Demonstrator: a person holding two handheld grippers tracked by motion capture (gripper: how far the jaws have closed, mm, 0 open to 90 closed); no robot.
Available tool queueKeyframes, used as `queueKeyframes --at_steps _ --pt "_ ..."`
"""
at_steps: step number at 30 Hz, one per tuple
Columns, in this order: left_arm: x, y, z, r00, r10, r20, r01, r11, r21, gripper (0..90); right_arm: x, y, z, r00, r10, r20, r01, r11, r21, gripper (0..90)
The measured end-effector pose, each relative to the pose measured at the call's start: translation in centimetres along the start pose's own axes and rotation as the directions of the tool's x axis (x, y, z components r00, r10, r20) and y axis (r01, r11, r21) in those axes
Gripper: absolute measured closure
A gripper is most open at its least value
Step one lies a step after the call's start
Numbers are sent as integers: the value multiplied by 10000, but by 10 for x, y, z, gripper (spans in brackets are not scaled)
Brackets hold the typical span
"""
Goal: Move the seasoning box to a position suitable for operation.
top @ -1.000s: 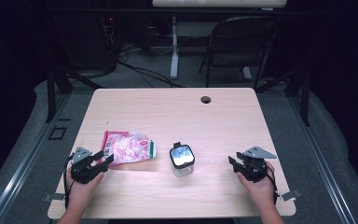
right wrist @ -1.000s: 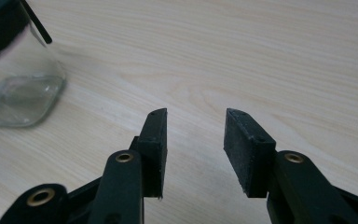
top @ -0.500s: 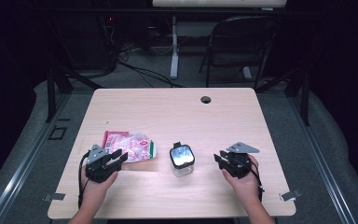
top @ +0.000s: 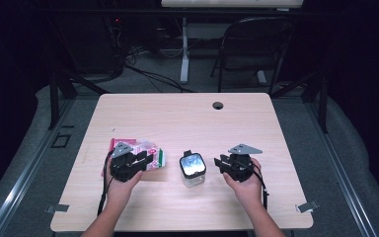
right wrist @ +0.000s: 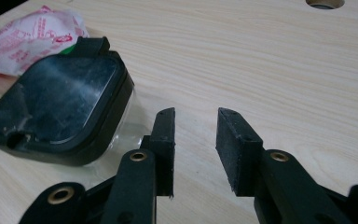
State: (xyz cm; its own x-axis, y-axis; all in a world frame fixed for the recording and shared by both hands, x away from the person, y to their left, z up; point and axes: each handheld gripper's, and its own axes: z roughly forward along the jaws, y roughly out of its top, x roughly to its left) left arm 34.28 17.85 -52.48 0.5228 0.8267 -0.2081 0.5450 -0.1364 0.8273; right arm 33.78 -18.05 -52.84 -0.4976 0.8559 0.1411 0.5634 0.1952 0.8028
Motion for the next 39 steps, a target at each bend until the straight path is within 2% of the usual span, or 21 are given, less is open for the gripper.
queueKeyframes --at_steps 1,4,7,8,9,10,11,14,15,17,28,32,36,39 --pt "-2 1 6 10000 -1 -7 1 9999 121 650 -1 2 1 9998 211 60 -211 9998 14 684" --pt "-4 1 10 9999 28 149 -31 9998 201 647 -3 2 1 9994 340 28 -340 9994 -30 693" --pt "-9 -3 15 9981 -140 594 129 9998 175 663 1 -2 -1 9997 -63 246 70 9996 -286 707" --pt "-12 -4 18 9981 -35 608 15 9994 338 680 4 -4 1 9993 -298 238 304 9993 -236 713" --pt "-17 -6 21 9978 418 517 -443 9979 477 692 5 -5 2 9989 -390 240 394 9991 -145 721" --pt "-17 -6 21 9978 418 517 -443 9979 477 703 5 -5 2 9989 -390 240 394 9991 -145 721" --pt "-20 -7 22 9969 593 516 -619 9967 517 715 7 -7 4 9990 -455 51 455 9988 -175 742" --pt "-25 -9 27 9959 653 631 -691 9958 608 733 8 -8 6 9988 -468 -170 466 9989 -94 763" --pt "-26 -10 28 9952 713 666 -756 9951 641 765 9 -10 7 9987 -430 -276 430 9991 -10 781" --pt "-31 -12 31 9940 759 789 -817 9940 731 790 10 -11 7 9982 -490 -337 494 9987 106 795" --pt "-40 -14 36 9897 1112 896 -1185 9897 805 890 12 -13 10 9972 -421 -617 437 9987 250 818" --pt "-41 -14 39 9901 1137 821 -1206 9891 847 899 15 -14 11 9972 -386 -640 401 9989 226 815" --pt "-45 -14 44 9891 1124 949 -1205 9890 852 900 15 -13 13 9972 -403 -637 423 9986 309 816" --pt "-50 -15 50 9867 1270 1016 -1362 9866 900 894 17 -14 16 9970 -341 -702 363 9989 296 813"
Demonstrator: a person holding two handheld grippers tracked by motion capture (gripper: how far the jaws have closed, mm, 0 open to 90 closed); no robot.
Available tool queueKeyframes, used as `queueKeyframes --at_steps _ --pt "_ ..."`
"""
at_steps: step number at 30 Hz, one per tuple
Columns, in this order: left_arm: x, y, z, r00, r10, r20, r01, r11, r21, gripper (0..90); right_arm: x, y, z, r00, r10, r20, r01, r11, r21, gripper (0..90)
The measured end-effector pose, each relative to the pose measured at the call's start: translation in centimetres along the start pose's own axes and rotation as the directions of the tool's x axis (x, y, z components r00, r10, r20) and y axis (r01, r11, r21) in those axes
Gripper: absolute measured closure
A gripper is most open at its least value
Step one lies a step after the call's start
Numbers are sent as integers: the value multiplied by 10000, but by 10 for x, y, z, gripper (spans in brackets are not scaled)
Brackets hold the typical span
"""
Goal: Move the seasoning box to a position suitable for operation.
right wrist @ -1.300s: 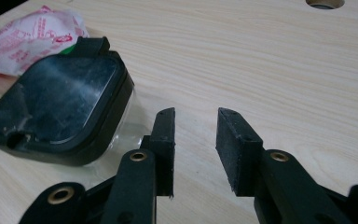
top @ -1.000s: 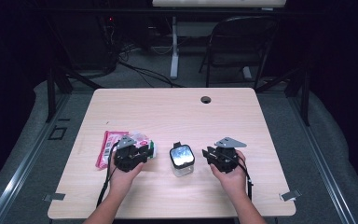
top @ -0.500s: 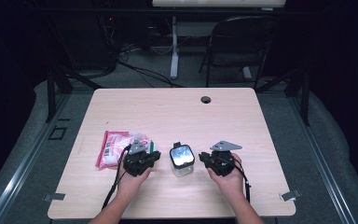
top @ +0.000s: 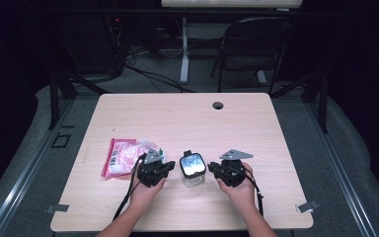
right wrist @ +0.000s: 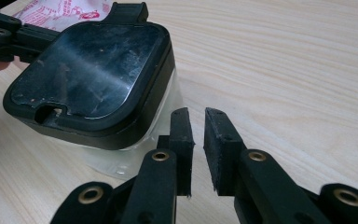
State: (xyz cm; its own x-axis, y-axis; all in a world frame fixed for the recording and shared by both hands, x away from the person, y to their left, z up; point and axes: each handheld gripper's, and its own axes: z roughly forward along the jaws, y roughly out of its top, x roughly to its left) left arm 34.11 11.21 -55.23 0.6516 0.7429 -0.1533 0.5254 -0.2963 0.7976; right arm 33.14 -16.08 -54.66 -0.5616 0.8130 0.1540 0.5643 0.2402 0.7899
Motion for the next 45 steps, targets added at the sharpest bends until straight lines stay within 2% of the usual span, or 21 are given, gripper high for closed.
queueKeyframes --at_steps 10,16,22,25,26,30,34,37,40,43,45 --pt "-7 4 11 9994 343 -8 -343 9994 41 889 5 -1 3 9997 -155 -180 158 9997 178 819" --pt "-6 3 13 9995 264 165 -263 9996 -28 899 9 -3 2 9994 -299 -162 302 9994 188 856" --pt "-6 3 12 9992 272 281 -272 9996 21 899 18 -8 -6 9975 -541 -451 560 9976 417 849" --pt "-5 2 12 9989 98 459 -99 9999 16 900 21 -9 -8 9970 -524 -568 554 9971 514 849" --pt "-6 2 12 9988 72 485 -72 10000 0 900 24 -10 -10 9949 -693 -729 744 9948 699 847" --pt "-5 3 12 9979 176 617 -173 9998 -60 900 30 -12 -14 9919 -855 -943 942 9913 921 837" --pt "-2 3 12 9963 47 863 -42 10000 -59 900 29 -12 -14 9894 -833 -1192 958 9900 1037 818" --pt "-3 4 10 9974 77 712 -81 10000 48 873 26 -12 -15 9881 -705 -1364 850 9910 1031 797" --pt "-5 6 6 9987 183 473 -187 9998 74 876 22 -12 -16 9903 -724 -1187 848 9911 1030 807" --pt "-7 5 1 9991 74 415 -76 10000 63 878 17 -10 -17 9934 -609 -968 691 9941 836 821" --pt "-8 2 -3 9991 115 398 -120 9999 124 878 13 -9 -17 9954 -333 -897 393 9971 654 826"
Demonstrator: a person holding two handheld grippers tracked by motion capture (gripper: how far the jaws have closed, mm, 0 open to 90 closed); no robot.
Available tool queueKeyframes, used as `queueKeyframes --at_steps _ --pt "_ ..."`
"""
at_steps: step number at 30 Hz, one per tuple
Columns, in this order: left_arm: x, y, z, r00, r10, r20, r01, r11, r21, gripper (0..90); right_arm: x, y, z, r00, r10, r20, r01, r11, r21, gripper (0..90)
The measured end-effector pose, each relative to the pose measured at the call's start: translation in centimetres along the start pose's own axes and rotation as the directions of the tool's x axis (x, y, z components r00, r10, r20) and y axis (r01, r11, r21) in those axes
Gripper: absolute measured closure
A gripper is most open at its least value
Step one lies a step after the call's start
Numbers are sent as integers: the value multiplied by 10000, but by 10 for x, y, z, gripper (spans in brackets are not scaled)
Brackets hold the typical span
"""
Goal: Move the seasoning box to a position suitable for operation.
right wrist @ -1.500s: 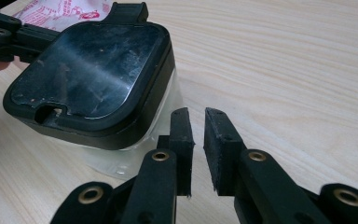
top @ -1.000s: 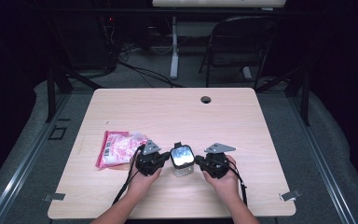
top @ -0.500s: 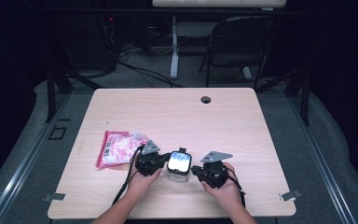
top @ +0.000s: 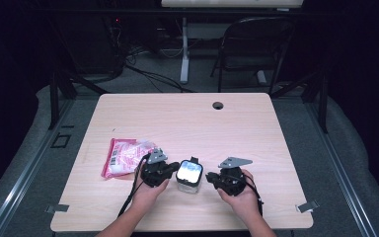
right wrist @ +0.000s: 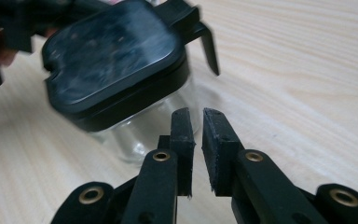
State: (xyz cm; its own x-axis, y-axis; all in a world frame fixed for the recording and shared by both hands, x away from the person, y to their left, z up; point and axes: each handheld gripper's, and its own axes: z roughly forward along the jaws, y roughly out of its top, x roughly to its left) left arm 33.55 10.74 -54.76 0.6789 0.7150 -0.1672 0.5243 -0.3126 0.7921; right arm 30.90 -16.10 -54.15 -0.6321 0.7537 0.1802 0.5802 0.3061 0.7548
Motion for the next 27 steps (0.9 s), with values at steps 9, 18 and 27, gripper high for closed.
queueKeyframes --at_steps 9,18,27 --pt "-6 -15 -25 9998 118 -148 -116 9998 130 881 -11 15 6 9999 120 69 -117 9991 -414 837" --pt "-17 -27 -37 10000 54 80 -56 9994 354 893 -16 28 20 9998 94 -193 -101 9994 -343 836" --pt "-36 -34 -35 9987 363 366 -385 9974 615 890 -20 33 29 9979 289 -586 -293 9996 -52 828"
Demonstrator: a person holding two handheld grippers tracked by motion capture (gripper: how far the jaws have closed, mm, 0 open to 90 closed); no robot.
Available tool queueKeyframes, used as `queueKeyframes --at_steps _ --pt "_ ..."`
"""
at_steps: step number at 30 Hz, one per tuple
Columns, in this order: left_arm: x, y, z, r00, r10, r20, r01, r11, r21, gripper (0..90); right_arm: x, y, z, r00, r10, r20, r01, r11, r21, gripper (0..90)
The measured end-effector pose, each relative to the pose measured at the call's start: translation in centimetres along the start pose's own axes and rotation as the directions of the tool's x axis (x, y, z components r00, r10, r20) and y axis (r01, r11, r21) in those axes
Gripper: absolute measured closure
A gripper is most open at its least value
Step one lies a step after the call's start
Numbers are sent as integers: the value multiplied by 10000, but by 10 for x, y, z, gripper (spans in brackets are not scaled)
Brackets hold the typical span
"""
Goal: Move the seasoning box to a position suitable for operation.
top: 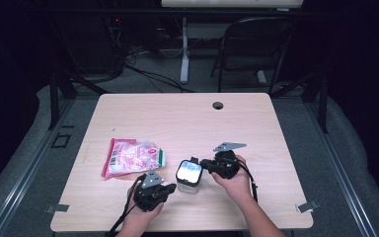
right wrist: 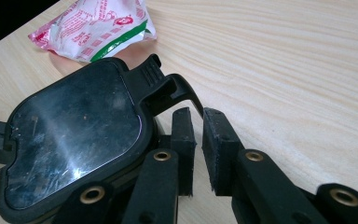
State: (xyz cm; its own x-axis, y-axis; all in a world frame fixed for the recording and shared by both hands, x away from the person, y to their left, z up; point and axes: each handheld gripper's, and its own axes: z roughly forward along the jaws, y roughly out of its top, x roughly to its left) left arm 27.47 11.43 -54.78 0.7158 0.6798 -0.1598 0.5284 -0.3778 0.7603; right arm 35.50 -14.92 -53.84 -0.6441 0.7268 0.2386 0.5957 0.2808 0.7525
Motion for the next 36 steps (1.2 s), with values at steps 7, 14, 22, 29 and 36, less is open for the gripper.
queueKeyframes --at_steps 7,14,22,29,36 --pt "1 1 5 10000 70 -32 -70 10000 41 883 1 -2 1 9999 84 -80 -83 9999 126 825" --pt "10 4 5 9996 84 -262 -82 9999 93 879 7 -5 -2 9999 -131 -39 132 9995 299 834" --pt "31 5 6 9975 -491 -501 489 9988 -39 876 20 -11 -3 9993 -254 -290 266 9988 405 826" --pt "41 8 8 9960 -649 -615 645 9979 -89 864 27 -14 -7 9973 -537 -511 568 9965 615 798" --pt "41 8 8 9957 -689 -621 680 9976 -159 843 23 -12 -18 9974 -624 -369 644 9964 549 781"
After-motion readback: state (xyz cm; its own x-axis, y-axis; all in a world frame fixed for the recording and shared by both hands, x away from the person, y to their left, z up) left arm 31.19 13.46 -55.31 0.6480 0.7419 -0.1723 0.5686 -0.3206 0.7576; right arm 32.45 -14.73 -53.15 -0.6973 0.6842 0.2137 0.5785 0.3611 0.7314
